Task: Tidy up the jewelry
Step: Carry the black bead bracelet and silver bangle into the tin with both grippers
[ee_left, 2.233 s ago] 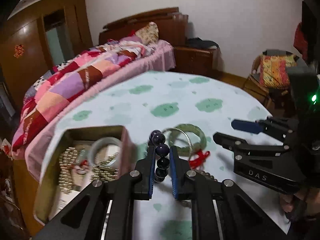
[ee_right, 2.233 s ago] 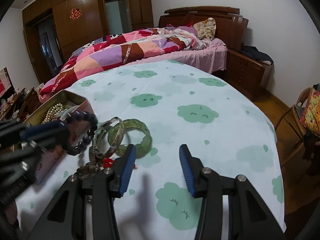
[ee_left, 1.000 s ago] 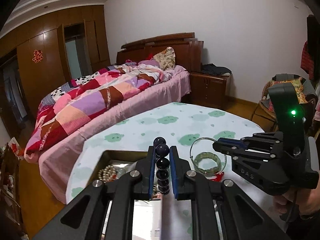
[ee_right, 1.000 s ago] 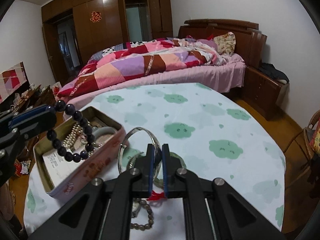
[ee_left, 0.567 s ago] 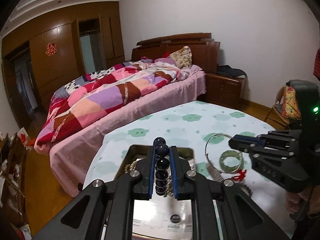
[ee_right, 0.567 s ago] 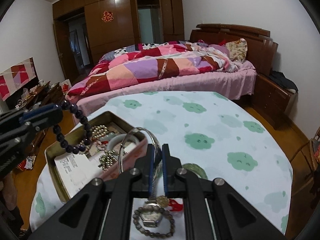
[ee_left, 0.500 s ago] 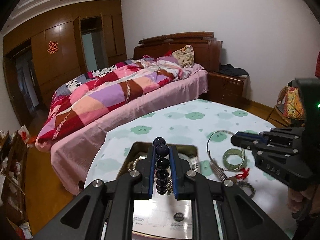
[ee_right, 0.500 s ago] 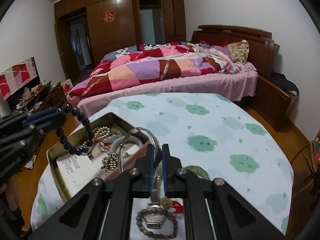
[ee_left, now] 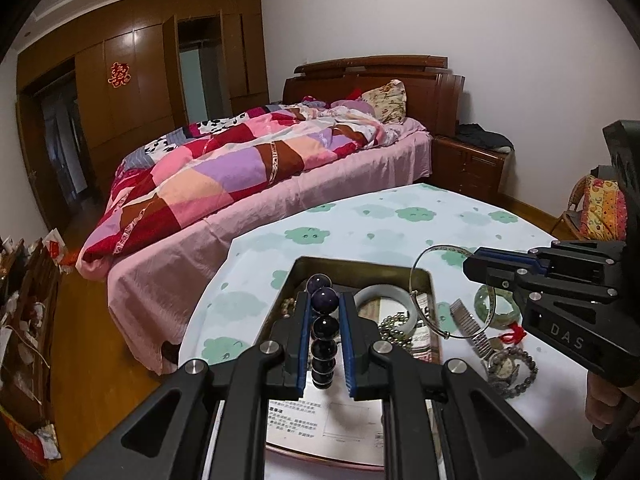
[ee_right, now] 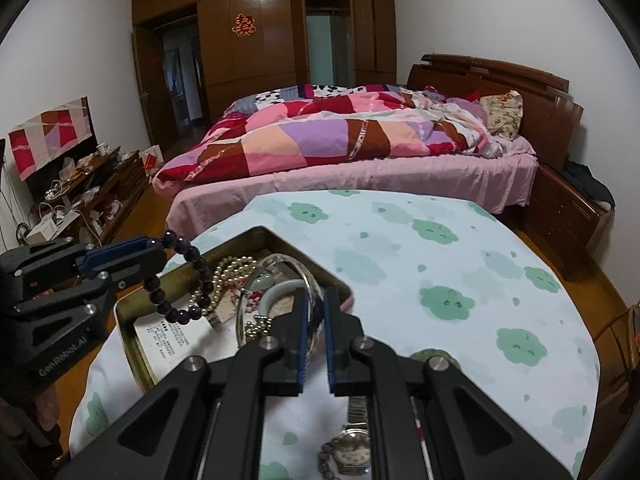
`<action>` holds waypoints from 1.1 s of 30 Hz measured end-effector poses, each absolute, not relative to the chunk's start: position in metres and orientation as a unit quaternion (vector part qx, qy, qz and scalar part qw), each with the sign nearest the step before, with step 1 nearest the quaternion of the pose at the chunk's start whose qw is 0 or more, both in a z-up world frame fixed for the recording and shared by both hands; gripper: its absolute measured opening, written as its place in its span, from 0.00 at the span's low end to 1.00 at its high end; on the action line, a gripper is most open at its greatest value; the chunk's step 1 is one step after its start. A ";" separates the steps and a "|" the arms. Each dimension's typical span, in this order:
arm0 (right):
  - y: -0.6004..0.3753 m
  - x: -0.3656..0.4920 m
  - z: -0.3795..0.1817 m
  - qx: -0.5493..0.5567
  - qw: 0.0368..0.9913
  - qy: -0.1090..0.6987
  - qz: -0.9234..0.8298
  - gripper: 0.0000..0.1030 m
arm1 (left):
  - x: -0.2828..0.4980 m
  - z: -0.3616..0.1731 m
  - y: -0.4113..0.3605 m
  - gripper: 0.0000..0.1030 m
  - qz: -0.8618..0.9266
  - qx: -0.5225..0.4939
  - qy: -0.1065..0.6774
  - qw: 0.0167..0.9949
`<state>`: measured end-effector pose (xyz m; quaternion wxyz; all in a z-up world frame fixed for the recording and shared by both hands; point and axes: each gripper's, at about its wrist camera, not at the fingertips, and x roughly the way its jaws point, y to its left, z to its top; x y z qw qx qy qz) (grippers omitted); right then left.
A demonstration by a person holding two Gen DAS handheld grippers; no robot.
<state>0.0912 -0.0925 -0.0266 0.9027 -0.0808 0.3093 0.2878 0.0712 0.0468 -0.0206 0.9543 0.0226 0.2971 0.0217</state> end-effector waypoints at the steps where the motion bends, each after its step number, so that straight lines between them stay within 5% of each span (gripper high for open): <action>1: -0.090 0.091 -0.027 -0.082 0.902 0.309 0.289 0.09 | 0.072 -0.022 0.048 0.13 0.023 0.022 0.298 0.954; 33: -0.046 0.089 -0.050 -0.114 0.883 0.331 0.312 0.09 | 0.084 -0.048 0.068 0.13 0.030 0.027 0.322 0.946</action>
